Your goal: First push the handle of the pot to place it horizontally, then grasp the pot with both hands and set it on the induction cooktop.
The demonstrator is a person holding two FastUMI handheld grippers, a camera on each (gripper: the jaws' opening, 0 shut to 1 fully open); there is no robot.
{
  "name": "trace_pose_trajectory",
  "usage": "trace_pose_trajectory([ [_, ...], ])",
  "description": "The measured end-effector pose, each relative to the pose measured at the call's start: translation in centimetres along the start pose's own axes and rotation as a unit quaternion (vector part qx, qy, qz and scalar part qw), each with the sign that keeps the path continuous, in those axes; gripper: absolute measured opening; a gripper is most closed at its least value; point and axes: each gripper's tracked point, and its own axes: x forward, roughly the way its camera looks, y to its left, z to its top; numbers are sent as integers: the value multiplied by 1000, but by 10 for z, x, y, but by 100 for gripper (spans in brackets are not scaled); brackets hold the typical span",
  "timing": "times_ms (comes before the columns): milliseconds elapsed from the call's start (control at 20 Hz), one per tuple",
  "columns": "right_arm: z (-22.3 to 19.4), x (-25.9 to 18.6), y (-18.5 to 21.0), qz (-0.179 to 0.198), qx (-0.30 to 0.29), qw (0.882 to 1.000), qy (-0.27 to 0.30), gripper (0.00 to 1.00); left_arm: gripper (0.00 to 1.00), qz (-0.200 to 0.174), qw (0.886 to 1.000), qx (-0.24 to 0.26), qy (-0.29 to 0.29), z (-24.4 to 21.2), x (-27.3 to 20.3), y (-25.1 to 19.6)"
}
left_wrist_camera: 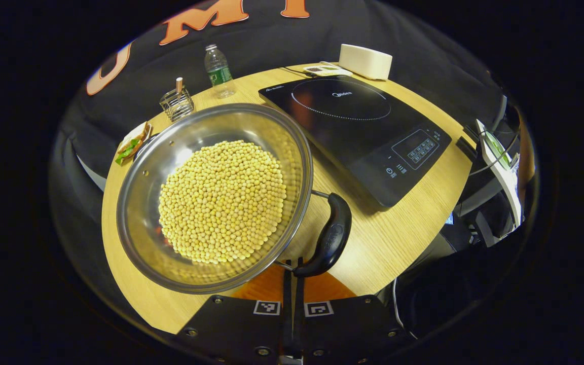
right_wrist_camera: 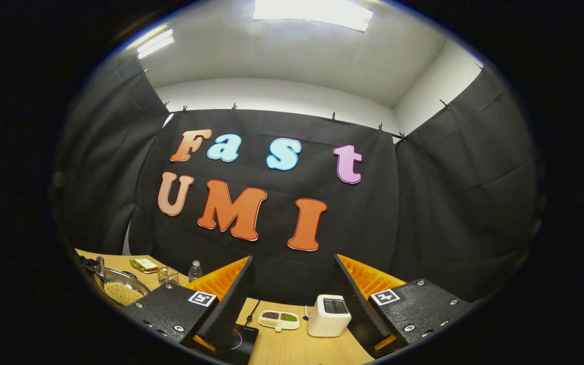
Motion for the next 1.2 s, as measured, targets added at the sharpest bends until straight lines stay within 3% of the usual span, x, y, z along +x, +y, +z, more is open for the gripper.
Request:
trace_pose_trajectory([
  [550,-7,-2,11,9,6,1000,9,95,2,-14,999,-19,-45,41,18,-18],
  [1200,-27,-4,8,11,40,999,31,95,2,0,997,-27,-76,93,43,-26],
])
